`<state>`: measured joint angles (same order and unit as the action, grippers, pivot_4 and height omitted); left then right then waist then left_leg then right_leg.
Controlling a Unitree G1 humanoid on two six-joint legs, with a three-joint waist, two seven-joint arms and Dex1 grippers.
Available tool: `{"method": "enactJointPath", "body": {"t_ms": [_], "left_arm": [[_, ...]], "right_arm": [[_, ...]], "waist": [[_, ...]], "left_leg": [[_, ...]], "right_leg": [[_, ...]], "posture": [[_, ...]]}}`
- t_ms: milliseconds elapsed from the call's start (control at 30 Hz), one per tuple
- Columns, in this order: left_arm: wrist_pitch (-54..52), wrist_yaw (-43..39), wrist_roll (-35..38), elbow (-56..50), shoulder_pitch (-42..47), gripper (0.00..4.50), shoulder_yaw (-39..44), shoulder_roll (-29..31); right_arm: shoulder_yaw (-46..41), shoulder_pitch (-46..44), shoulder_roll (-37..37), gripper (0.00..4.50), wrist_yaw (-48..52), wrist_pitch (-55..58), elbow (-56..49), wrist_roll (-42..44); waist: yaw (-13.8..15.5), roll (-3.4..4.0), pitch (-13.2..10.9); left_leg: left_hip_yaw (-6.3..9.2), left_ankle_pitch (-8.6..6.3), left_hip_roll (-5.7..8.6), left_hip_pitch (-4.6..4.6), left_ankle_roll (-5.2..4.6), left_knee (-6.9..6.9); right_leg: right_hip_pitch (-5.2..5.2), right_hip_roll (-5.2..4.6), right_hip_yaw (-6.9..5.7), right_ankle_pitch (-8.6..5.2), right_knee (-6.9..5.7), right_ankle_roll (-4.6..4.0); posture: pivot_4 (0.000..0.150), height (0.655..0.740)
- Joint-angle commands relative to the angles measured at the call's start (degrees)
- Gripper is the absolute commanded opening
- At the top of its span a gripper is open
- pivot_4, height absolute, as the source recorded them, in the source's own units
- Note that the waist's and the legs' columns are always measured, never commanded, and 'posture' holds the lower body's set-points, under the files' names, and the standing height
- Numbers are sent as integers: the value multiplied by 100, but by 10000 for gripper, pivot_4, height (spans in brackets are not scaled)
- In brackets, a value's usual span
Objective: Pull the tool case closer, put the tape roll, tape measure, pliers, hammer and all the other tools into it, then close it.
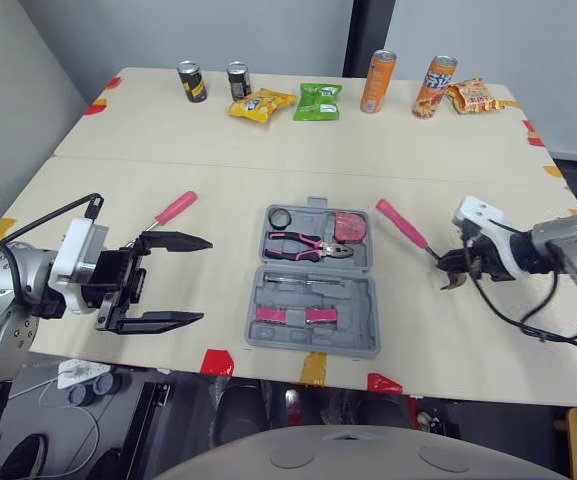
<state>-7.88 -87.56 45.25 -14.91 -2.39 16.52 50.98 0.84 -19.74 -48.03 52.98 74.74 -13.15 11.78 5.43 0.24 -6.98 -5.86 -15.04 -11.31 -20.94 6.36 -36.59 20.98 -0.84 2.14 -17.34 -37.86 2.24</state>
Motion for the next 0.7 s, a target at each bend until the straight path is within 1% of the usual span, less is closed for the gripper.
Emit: {"method": "enactJointPath", "body": {"t_ms": [33,100,233,367,433,567,633,700], "left_arm": [[-37,12,59,-207,8,45000,130,-10],[-58,34,67,-248,32,45000,108,-33],[-114,64,99,-353,40,45000,78,-87],[-146,68,97,-385,47,45000,70,-120],[-160,69,100,-385,60,45000,71,-130],[-176,42,95,-355,87,45000,84,-137],[-178,30,89,-340,86,45000,99,-139],[-177,27,82,-331,87,45000,105,-145]], "right_arm": [[-546,-6,539,288,-1056,1169,-647,-231],[-784,22,982,288,-1568,1508,-740,-365],[-1296,34,1832,288,-2508,1297,-502,-652],[-1480,64,2174,288,-2736,1134,-365,-501],[-1514,124,2246,9268,-2790,1079,-367,-422],[-1643,258,2302,22853,-2887,920,-409,-315],[-1714,355,2270,29674,-2766,597,-476,-151],[-1673,511,2117,29674,-2605,62,-517,-35]], "waist": [[39,7,3],[73,9,5],[128,10,9],[151,8,19],[147,9,21],[160,10,23],[164,9,25],[169,9,25]], "left_leg": [[-3,0,0,0,1,3],[-6,0,1,0,4,9],[-12,-1,1,1,7,12],[-16,-1,2,8,9,16],[-20,-1,2,14,11,23],[-26,-1,2,28,15,33],[-31,-2,2,41,16,37],[-33,-2,2,44,17,37]], "right_leg": [[4,2,2,-1,-1,-1],[4,14,3,-1,-4,-1],[4,19,4,0,-13,0],[4,15,2,0,-13,0],[3,16,2,0,-13,0],[1,16,3,0,-12,0],[-4,14,5,0,-11,0],[-4,3,6,0,-10,0]], "posture": [[1500,7400],[1500,7400],[1500,7400],[1500,7400],[1500,7400],[1500,7400],[1500,7400],[1500,7400]]}}
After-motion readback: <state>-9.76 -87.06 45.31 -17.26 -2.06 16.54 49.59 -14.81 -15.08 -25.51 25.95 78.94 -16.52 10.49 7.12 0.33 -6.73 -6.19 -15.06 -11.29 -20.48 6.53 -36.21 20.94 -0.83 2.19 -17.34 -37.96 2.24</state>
